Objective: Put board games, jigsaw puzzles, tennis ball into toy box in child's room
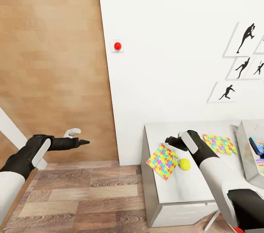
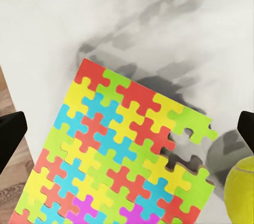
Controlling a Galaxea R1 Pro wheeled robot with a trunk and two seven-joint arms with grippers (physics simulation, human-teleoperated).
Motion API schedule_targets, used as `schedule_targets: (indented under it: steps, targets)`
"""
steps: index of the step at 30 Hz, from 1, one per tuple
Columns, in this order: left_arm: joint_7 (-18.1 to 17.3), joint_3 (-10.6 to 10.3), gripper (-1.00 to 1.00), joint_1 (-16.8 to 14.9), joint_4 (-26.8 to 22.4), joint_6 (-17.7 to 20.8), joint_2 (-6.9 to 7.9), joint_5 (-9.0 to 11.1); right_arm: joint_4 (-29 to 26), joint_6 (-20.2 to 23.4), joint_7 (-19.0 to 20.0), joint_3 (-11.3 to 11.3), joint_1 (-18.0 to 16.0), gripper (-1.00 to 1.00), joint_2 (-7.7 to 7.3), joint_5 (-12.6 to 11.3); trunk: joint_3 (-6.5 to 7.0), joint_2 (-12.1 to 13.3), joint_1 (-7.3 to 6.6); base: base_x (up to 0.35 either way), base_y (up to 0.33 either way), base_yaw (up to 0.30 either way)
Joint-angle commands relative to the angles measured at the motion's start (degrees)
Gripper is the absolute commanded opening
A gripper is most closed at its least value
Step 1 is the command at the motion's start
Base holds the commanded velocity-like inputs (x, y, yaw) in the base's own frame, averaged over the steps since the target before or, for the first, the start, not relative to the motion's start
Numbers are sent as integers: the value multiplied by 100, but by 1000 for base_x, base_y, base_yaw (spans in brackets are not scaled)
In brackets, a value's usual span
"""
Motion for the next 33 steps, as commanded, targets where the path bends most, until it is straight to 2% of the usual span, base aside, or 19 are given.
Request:
schedule_targets:
  steps: [1,18,33]
  targets:
    - [-4,-14,100,-6,-3,24,5,14,-8,10,-51,40,-5,100,-9,-60,-22,-13,3,0,14,0]
    - [-4,-34,100,-6,-3,24,-17,14,-10,-62,-51,40,-5,100,-32,-60,-180,-13,3,0,2,0]
    - [-4,-34,100,-6,-3,24,-21,14,-14,-70,-51,42,-6,100,25,-60,-320,-13,3,0,0,0]
